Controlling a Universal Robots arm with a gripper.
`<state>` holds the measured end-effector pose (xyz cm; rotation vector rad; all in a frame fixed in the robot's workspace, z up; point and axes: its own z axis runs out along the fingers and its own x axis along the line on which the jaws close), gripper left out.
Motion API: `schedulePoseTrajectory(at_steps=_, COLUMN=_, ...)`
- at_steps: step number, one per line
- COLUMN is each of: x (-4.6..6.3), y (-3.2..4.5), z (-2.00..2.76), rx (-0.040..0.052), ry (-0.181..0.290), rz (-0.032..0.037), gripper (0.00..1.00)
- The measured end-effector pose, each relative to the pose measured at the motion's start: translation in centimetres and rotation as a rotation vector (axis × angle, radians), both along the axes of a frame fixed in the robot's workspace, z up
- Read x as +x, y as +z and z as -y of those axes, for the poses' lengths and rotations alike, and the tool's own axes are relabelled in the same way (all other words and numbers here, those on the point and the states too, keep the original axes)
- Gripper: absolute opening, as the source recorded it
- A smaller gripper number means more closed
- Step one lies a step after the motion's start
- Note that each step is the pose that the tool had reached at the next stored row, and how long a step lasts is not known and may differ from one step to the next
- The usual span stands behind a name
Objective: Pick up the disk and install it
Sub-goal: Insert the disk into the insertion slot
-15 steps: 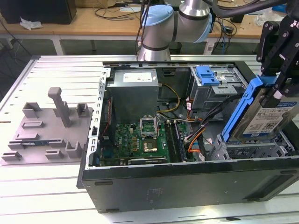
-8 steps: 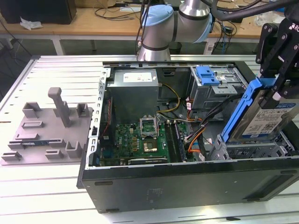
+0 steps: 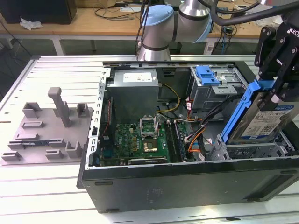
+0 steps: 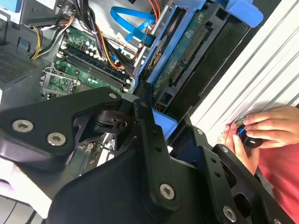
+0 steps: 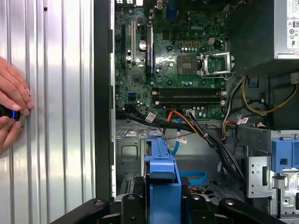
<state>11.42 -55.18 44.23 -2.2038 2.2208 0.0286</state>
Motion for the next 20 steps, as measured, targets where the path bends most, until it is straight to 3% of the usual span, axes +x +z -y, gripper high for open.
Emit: schedulePoseTrajectory(at_steps=20, x=0.1, y=-1.86, z=0.0, rx=-0.0001, ry=-0.001, rz=0.0, gripper=0.36)
